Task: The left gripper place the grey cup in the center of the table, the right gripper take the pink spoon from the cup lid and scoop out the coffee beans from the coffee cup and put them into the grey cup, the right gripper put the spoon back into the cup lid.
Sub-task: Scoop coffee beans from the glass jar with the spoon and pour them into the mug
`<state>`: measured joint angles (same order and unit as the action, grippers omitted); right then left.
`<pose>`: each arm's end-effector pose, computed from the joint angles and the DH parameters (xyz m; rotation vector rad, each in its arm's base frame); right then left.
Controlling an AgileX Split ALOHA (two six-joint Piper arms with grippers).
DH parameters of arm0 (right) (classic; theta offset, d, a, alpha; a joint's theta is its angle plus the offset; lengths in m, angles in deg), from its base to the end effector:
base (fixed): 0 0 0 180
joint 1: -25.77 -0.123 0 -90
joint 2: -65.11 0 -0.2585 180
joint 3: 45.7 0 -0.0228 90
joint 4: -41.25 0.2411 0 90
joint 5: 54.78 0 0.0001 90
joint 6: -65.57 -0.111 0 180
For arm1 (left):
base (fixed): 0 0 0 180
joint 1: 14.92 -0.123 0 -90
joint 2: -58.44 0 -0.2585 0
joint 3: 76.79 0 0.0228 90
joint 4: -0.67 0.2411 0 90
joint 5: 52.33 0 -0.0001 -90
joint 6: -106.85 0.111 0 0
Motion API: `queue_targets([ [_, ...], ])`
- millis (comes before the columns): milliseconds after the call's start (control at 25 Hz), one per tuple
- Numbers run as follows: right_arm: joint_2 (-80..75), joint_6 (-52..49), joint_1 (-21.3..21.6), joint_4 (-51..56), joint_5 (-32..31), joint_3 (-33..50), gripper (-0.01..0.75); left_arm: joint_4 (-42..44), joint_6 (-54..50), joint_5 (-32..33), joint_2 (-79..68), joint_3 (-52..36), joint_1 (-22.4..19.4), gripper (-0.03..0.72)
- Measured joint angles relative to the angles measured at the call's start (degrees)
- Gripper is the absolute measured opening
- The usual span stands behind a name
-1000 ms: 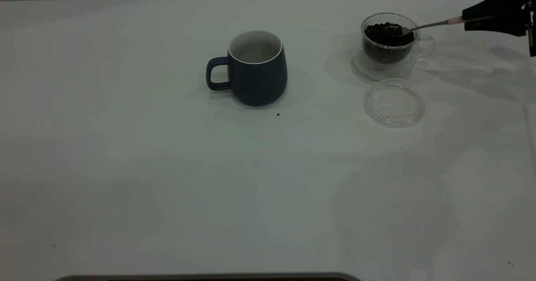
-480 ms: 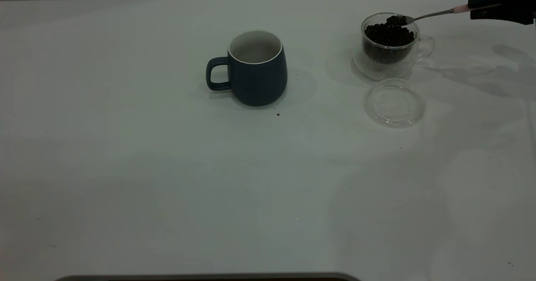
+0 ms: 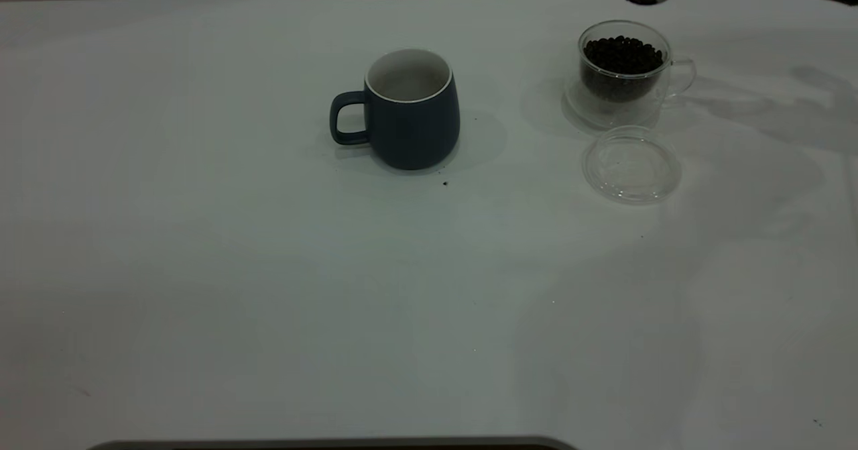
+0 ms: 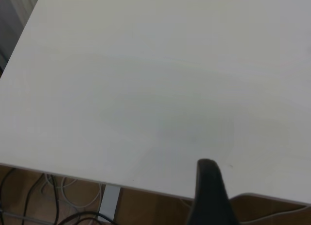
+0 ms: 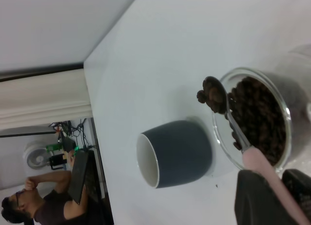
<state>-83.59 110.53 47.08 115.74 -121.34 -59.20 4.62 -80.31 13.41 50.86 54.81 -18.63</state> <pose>0.4257 -0.0607 0.0518 0.5000 2.4026 1.4406 0.0246 0.0086 0.2526 -0.2081 2.1124 0.0478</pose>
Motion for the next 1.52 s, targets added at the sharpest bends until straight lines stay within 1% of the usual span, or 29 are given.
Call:
queue_targets([
  [200, 1.56, -0.21, -0.33, 0.55, 0.0, 0.0, 0.1, 0.0, 0.0, 0.0, 0.0, 0.0, 0.0, 0.567],
  [320, 1.8, -0.43, -1.49, 1.16, 0.05, 0.0, 0.1, 0.0, 0.0, 0.0, 0.0, 0.0, 0.0, 0.567],
  [680, 1.8, -0.48, -8.53, 3.77, 0.05, 0.0, 0.1, -0.02, -0.13, 0.0, 0.0, 0.0, 0.0, 0.567],
  [1200, 1.8, 0.65, -19.8, 6.48, 0.05, 0.0, 0.1, -0.02, -0.13, 0.0, 0.0, 0.0, 0.0, 0.567],
  [1360, 1.8, 1.57, -22.37, 6.74, 0.05, 0.0, 0.1, -0.02, -0.13, 0.0, 0.0, 0.0, 0.0, 0.567],
  [1520, 1.8, 2.86, -23.91, 6.43, 0.21, 0.0, 0.1, -0.02, -0.13, 0.0, 0.0, 0.0, 0.0, 0.567],
])
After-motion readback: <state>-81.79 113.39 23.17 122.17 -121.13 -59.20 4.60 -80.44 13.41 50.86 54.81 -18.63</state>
